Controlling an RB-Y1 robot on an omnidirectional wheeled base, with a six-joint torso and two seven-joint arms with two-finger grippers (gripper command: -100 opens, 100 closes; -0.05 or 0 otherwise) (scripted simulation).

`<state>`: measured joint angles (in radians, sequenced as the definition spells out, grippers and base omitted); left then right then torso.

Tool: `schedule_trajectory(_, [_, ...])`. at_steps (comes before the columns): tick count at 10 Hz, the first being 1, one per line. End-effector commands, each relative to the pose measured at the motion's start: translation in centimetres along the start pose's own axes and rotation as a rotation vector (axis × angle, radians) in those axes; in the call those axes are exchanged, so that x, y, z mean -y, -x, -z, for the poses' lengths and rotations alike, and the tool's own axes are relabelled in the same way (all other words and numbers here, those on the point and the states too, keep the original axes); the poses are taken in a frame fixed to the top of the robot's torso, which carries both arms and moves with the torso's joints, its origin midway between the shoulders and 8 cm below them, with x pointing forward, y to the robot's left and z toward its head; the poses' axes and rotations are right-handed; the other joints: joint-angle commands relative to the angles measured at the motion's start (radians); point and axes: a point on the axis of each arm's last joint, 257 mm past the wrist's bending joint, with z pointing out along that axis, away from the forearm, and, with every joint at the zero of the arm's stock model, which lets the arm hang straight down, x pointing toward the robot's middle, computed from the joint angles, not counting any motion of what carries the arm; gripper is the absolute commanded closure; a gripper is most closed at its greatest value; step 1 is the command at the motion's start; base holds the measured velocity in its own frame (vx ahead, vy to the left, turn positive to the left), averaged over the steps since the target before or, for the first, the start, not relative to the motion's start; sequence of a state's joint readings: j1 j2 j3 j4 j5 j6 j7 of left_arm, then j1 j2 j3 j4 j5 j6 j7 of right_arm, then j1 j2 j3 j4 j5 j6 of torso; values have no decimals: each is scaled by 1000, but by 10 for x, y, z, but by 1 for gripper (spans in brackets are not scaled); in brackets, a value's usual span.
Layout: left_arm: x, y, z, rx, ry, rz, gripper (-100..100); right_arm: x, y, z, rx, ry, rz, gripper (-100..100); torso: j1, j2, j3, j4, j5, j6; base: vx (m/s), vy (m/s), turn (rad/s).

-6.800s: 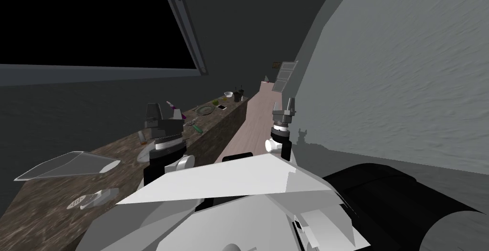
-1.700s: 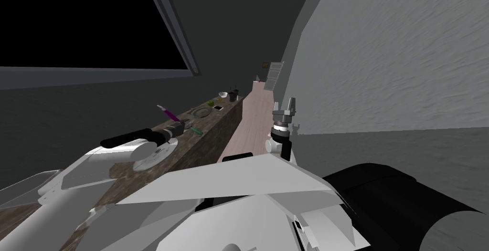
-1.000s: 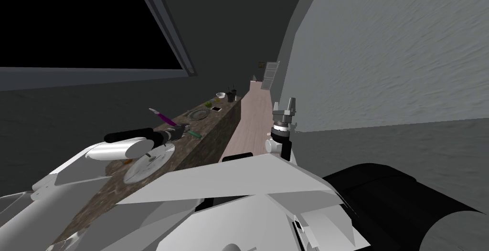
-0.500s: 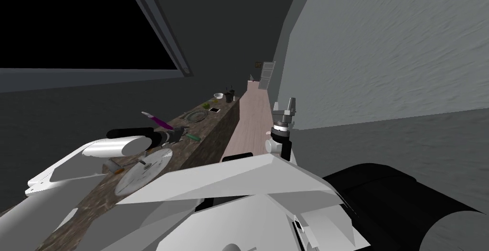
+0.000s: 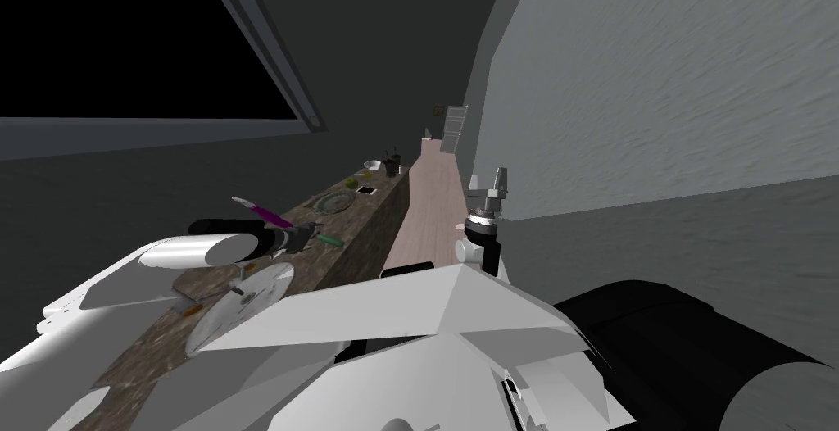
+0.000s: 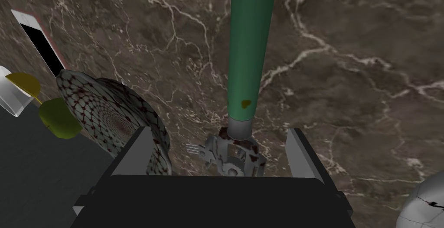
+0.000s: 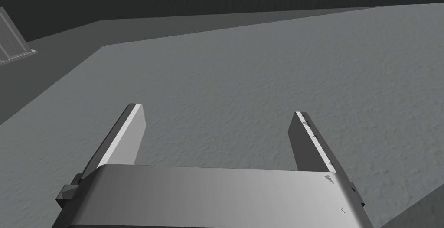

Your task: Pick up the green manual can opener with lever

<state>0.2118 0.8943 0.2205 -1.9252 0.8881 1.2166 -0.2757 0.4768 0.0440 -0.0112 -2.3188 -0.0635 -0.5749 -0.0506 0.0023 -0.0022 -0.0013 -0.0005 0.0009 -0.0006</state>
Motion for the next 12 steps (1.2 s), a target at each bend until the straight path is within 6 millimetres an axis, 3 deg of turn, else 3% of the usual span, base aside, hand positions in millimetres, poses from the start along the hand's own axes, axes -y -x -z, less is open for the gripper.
schedule_trajectory(1, [-13, -3, 0, -22, 54, 4, -100, 0, 0, 0, 0, 0, 0, 0, 0, 0, 0, 0, 0, 0, 29, 43, -117])
schedule_trajectory(7, [-49, -13, 1, -86, 195, 18, -100, 0, 0, 0, 0, 0, 0, 0, 0, -1, 0, 0, 0, 0, 30, 51, -90])
schedule_trajectory(8, [-45, -13, 1, -79, 180, 15, -100, 0, 0, 0, 0, 0, 0, 0, 0, -1, 0, 0, 0, 0, 14, 21, -16])
schedule_trajectory(9, [-46, -13, 1, -81, 185, 16, 0, 0, 0, 0, 0, 0, 0, 0, -2, 0, 0, 0, 0, 0, 0, 0, 0])
schedule_trajectory(10, [-47, -7, -4, -71, 186, 37, -100, 0, 0, 0, 0, 0, 0, 0, -3, 1, 0, 0, -1, 0, -41, 7, -144])
schedule_trajectory(12, [-49, -1, -10, -62, 189, 58, -100, 0, 0, 0, 0, 0, 0, 0, -3, 5, 3, 1, -1, 0, -73, 14, -159])
